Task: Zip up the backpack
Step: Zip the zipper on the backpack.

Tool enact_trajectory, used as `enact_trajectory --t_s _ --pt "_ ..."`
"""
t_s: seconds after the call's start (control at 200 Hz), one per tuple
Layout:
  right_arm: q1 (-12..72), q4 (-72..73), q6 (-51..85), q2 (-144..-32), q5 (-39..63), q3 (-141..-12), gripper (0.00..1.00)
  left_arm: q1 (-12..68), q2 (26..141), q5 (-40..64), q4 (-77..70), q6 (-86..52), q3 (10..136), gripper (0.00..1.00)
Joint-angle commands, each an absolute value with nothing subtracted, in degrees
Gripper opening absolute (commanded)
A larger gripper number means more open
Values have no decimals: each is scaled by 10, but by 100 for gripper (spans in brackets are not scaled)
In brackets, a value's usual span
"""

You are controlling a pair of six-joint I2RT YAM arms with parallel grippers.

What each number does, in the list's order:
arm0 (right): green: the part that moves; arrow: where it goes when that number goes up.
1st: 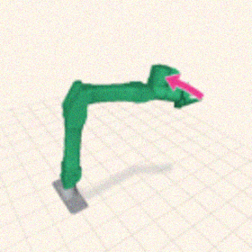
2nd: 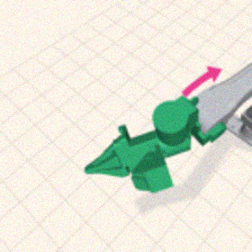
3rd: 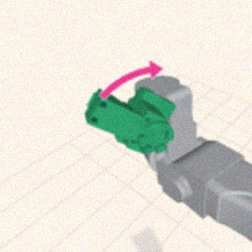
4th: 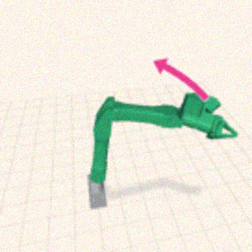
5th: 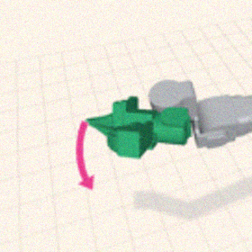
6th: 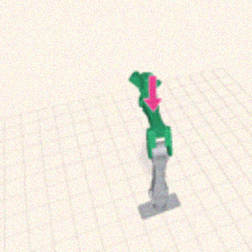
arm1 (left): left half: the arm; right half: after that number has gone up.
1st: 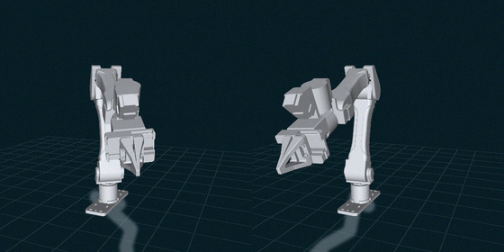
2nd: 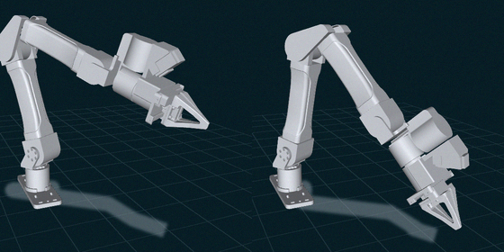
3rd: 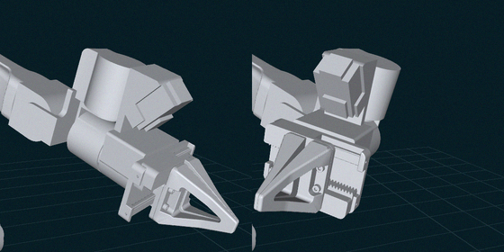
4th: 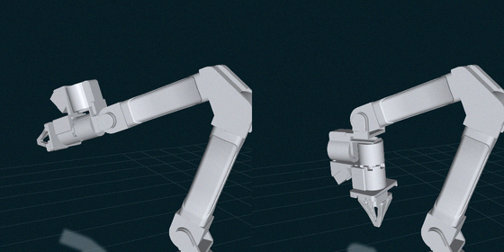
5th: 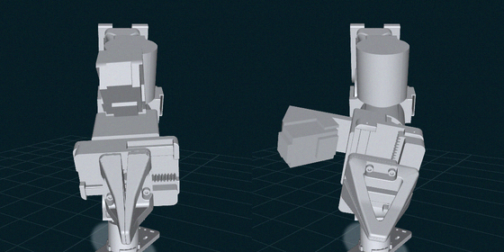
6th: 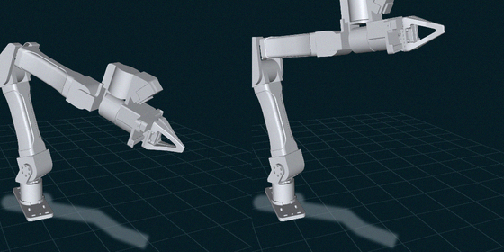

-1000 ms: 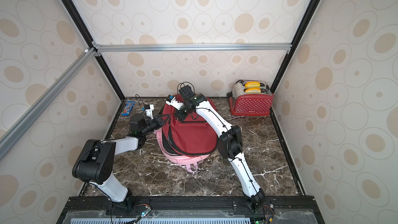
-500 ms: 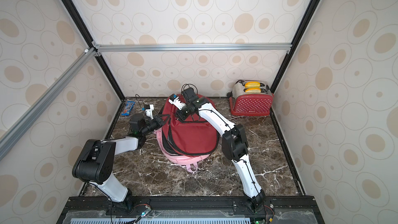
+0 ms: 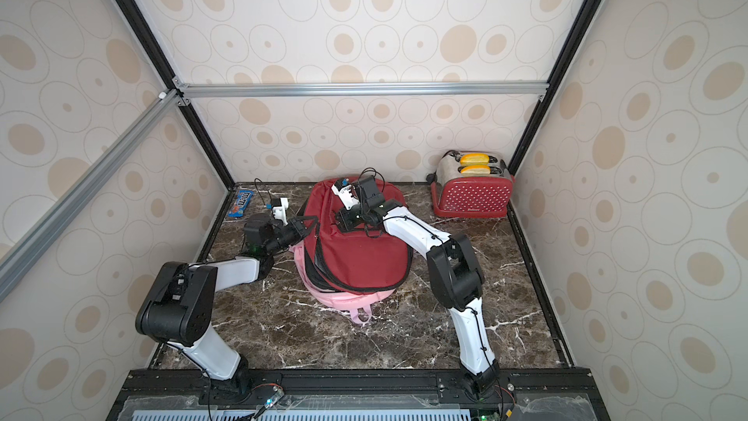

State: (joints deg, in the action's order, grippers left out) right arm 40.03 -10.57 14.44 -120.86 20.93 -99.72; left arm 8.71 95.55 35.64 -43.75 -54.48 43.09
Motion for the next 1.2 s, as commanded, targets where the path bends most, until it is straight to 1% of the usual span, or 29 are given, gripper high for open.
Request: enact_trajectory --t_s 0.0,0.28,0.481,0.611,0.701,0.921,1.197 --pt "383 -13 196 -1181 202 -952 0 83 928 347 -412 -518 430 0" --pt "376 160 280 -1163 211 -838 0 80 930 345 -408 -519 429 0" --pt "376 207 311 -1170 209 -809 0 79 927 345 -407 -519 429 0" --pt "377 183 299 -1175 197 -806 0 78 926 343 -407 -520 428 0" --pt "379 125 275 -1179 176 -819 0 78 927 342 -405 -519 429 0" --pt "379 34 227 -1180 136 -832 0 76 926 338 -399 -518 428 0" --pt "378 -49 168 -1166 80 -836 0 72 922 331 -391 -515 426 0"
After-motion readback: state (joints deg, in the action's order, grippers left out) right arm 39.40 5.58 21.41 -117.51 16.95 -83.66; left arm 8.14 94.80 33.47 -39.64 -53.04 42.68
